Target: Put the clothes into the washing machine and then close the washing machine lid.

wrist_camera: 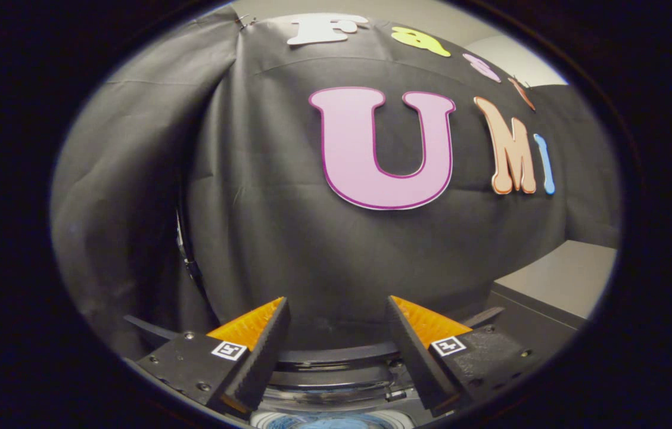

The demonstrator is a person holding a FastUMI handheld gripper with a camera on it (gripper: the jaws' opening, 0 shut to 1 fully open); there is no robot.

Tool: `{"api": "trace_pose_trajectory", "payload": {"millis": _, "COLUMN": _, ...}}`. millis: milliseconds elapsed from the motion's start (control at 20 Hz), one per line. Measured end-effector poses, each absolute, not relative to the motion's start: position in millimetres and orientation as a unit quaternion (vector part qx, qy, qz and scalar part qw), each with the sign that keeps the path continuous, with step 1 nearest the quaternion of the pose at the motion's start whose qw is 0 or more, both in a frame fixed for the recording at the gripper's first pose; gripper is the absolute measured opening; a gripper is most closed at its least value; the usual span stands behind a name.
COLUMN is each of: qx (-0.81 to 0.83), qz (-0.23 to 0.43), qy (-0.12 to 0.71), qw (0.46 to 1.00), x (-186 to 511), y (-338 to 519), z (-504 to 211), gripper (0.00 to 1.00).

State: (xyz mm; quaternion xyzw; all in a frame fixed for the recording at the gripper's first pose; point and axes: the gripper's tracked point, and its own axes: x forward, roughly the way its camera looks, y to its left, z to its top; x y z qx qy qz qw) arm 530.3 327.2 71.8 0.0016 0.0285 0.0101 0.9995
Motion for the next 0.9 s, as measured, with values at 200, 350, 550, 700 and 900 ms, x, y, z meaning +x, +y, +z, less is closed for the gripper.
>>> {"api": "trace_pose_trajectory", "payload": {"millis": 200, "qx": 0.0, "qz": 0.01, "qy": 0.027, "qw": 1.0, "x": 521.7, "y": 325.3, "z": 70.4, "gripper": 0.97}}
{"api": "trace_pose_trajectory", "payload": {"millis": 350, "qx": 0.0, "qz": 0.013, "qy": 0.02, "qw": 1.0, "x": 513.4, "y": 324.7, "z": 69.4, "gripper": 0.97}}
{"api": "trace_pose_trajectory", "payload": {"millis": 550, "qx": -0.001, "qz": 0.018, "qy": 0.013, "qw": 1.0, "x": 503.7, "y": 323.9, "z": 67.8, "gripper": 0.97}}
{"api": "trace_pose_trajectory", "payload": {"millis": 700, "qx": 0.001, "qz": 0.026, "qy": 0.012, "qw": 1.0, "x": 495.6, "y": 324.0, "z": 64.8, "gripper": 0.97}}
{"api": "trace_pose_trajectory", "payload": {"millis": 900, "qx": -0.002, "qz": 0.025, "qy": 0.02, "qw": 0.999, "x": 488.2, "y": 323.2, "z": 60.7, "gripper": 0.97}}
